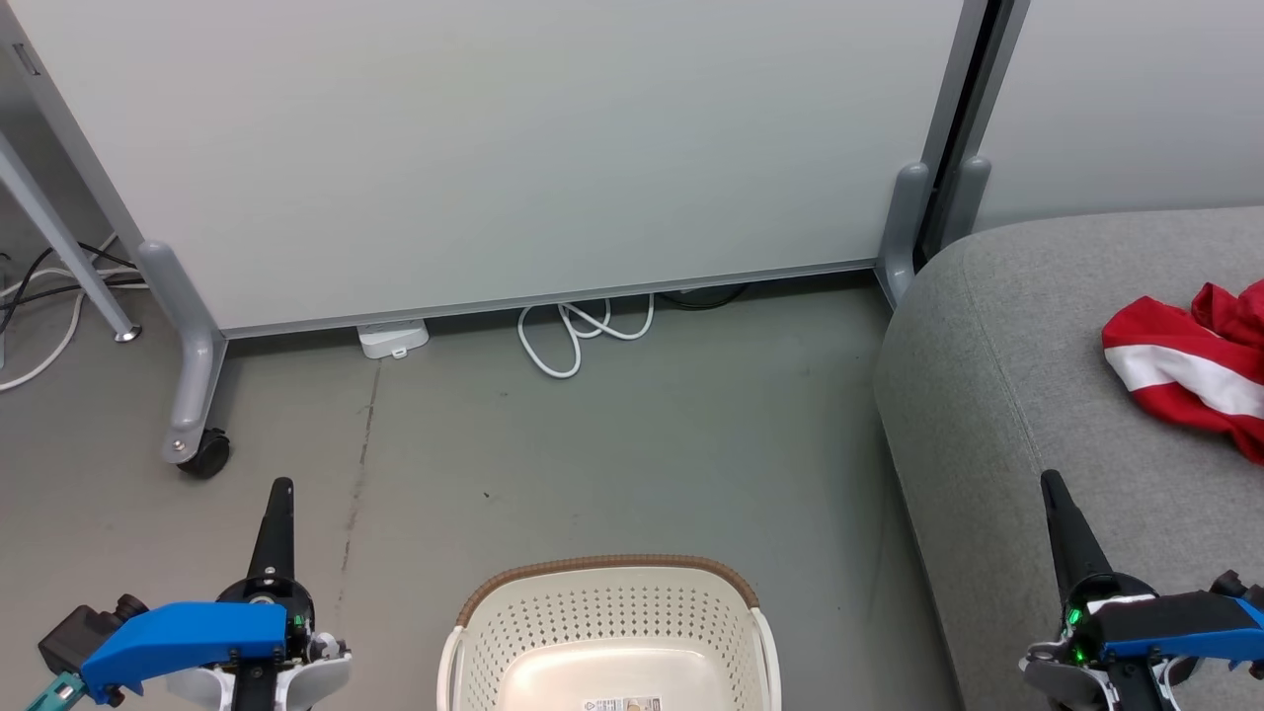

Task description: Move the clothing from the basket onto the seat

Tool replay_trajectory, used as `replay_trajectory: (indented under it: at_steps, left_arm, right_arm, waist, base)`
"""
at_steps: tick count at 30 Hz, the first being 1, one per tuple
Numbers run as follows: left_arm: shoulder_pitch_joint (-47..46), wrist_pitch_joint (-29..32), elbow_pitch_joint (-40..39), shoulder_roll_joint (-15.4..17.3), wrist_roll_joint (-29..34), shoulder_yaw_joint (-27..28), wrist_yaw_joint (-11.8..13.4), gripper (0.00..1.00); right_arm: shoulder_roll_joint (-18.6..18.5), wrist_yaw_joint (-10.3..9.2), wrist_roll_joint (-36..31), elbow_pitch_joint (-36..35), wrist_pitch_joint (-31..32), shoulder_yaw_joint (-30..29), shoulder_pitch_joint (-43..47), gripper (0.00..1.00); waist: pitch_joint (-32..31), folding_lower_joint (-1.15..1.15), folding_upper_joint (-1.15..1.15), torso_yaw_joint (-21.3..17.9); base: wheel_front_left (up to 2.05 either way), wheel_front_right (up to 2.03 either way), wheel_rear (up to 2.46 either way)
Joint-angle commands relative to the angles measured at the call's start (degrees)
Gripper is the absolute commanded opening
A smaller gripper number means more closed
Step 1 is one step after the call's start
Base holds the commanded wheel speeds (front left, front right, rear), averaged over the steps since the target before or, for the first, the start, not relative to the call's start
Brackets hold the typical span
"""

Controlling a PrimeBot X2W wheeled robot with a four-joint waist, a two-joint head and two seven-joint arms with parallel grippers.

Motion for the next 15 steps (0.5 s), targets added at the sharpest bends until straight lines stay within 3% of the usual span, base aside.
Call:
replay_trajectory:
  at_steps: [1,15]
  left_arm:
    - [-0.99,0.29,-0.49,0.03,-1.25,0.35,-0.4,0.0]
    - [-1.59,1.97,-0.64,0.03,-7.65,1.1,-0.53,0.0]
  right_arm:
    - [-0.24,0.03,1.28,-0.45,0.36,-0.2,-1.05,0.0]
    - [-0.26,0.04,7.93,-0.43,2.03,-0.34,-1.52,0.0]
  waist:
    - [0.01,0.0,0.0,-0.03]
    - [0.19,0.0,0.0,-0.39]
  base:
    - [0.0,0.0,0.0]
    - [0.0,0.0,0.0]
